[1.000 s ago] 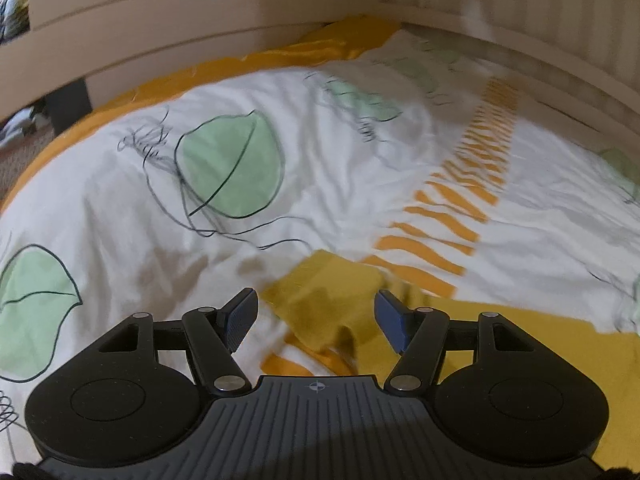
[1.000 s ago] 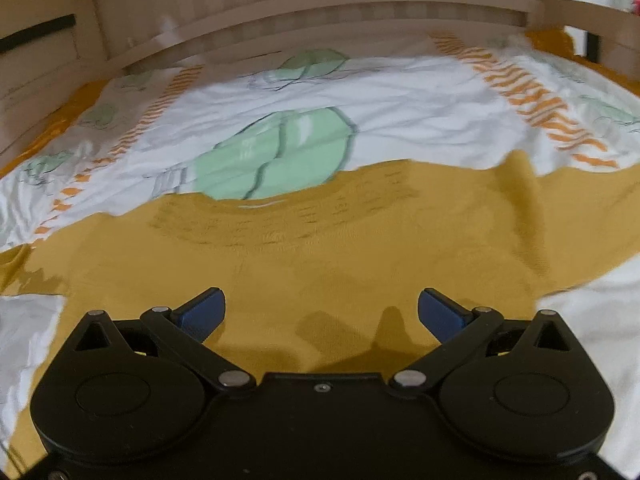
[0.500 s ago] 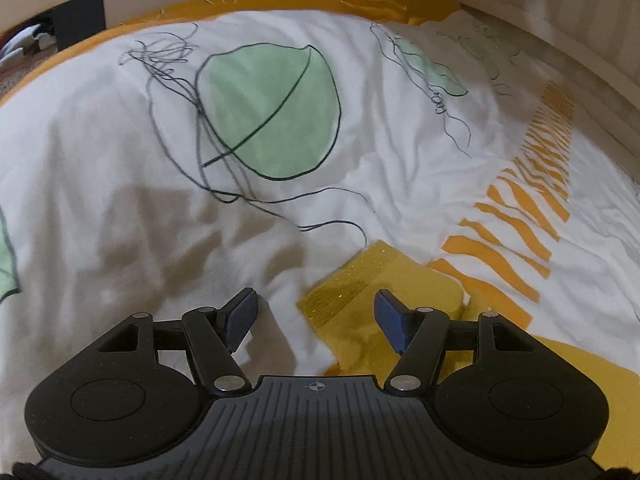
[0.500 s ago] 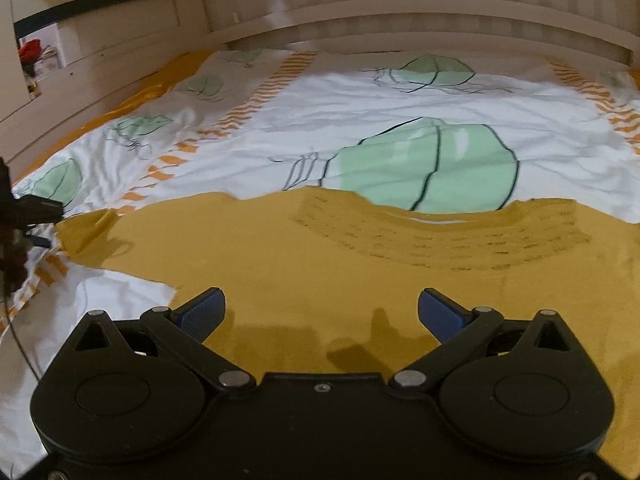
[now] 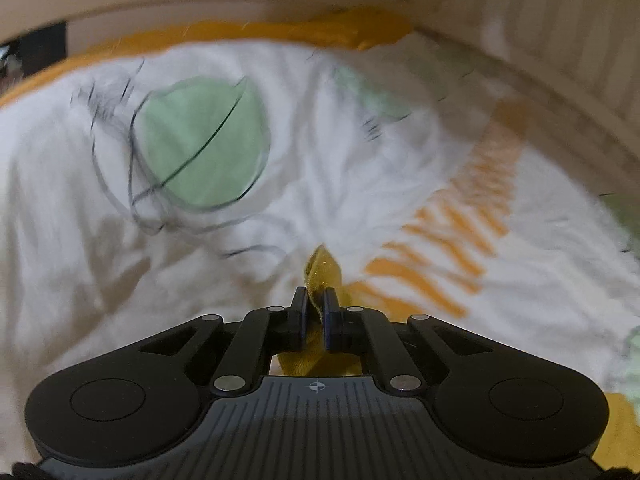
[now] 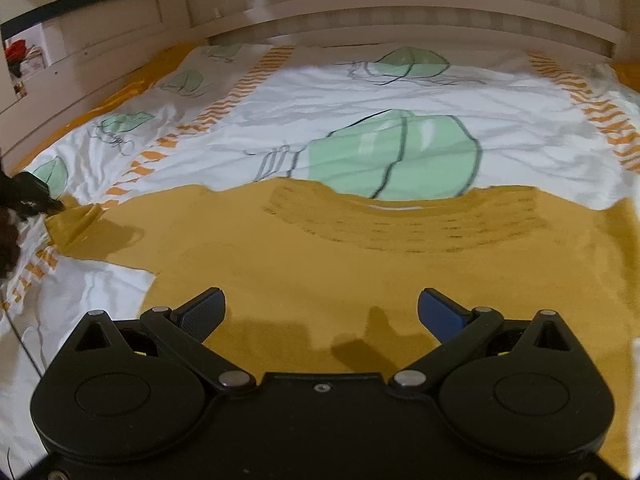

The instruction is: Fold small clothes

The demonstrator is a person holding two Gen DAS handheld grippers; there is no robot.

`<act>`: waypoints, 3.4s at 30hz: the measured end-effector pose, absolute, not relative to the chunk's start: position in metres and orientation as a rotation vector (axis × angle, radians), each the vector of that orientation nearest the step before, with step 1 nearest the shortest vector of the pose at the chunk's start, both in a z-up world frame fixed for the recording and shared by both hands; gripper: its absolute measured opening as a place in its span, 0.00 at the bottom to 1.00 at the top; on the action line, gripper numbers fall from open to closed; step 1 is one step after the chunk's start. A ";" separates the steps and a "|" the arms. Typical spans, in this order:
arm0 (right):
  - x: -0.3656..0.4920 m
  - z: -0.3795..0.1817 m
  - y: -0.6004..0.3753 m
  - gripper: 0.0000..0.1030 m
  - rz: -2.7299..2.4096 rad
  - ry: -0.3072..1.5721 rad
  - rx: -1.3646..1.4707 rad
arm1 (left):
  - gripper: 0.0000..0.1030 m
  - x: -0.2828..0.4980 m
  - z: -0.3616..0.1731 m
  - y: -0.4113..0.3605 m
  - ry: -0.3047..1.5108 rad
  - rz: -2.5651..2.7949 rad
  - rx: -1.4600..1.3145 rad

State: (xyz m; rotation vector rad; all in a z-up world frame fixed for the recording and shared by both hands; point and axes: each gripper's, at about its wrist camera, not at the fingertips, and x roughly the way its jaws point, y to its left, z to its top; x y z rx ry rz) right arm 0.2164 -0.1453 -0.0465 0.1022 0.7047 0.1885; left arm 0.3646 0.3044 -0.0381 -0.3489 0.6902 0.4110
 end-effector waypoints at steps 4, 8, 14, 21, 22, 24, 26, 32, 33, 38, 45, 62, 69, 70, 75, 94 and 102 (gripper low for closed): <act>0.210 -0.049 -0.169 0.99 0.135 0.737 0.101 | 0.07 0.347 0.014 0.256 0.615 0.282 -0.298; 0.202 -0.052 -0.193 0.99 0.075 0.760 0.122 | 0.07 0.331 0.061 0.195 0.551 0.143 -0.274; 0.205 -0.055 -0.228 0.99 0.003 0.786 0.159 | 0.07 0.316 0.097 0.085 0.509 -0.062 -0.234; 0.208 -0.036 -0.264 0.99 -0.037 0.765 0.243 | 0.07 0.312 0.057 -0.035 0.570 -0.246 -0.178; 0.207 -0.032 -0.269 0.99 -0.040 0.757 0.255 | 0.07 0.313 0.047 -0.046 0.591 -0.267 -0.188; 0.204 -0.028 -0.275 0.99 -0.046 0.753 0.272 | 0.07 0.313 0.028 -0.070 0.624 -0.294 -0.188; 0.204 -0.025 -0.281 0.99 -0.045 0.749 0.288 | 0.07 0.314 0.012 -0.092 0.652 -0.326 -0.163; 0.207 -0.025 -0.296 0.99 -0.079 0.740 0.319 | 0.11 0.301 0.004 -0.132 0.654 -0.406 -0.053; 0.207 -0.025 -0.298 0.99 -0.083 0.735 0.321 | 0.20 0.296 0.006 -0.133 0.641 -0.408 -0.043; 0.205 -0.026 -0.302 0.99 -0.088 0.716 0.339 | 0.30 0.270 0.014 -0.109 0.577 -0.375 0.001; 0.206 -0.033 -0.286 0.84 0.000 0.703 0.323 | 0.31 0.249 -0.022 -0.039 0.696 -0.226 0.043; 0.217 -0.069 -0.241 0.70 0.136 0.738 0.281 | 0.36 0.254 -0.085 0.017 0.850 -0.115 0.028; 0.249 -0.072 -0.223 0.62 0.170 0.744 0.256 | 0.47 0.254 -0.091 0.019 0.842 -0.100 -0.032; 0.253 -0.074 -0.222 0.61 0.169 0.754 0.267 | 0.51 0.253 -0.092 0.016 0.842 -0.100 -0.020; 0.266 -0.089 -0.218 0.51 0.143 0.801 0.329 | 0.55 0.252 -0.094 0.006 0.835 -0.103 0.054; 0.273 -0.078 -0.210 0.13 0.089 0.768 0.318 | 0.55 0.262 -0.084 0.023 0.918 -0.087 -0.091; 0.273 -0.085 -0.220 0.60 0.049 0.788 0.353 | 0.55 0.260 -0.085 0.021 0.908 -0.088 -0.066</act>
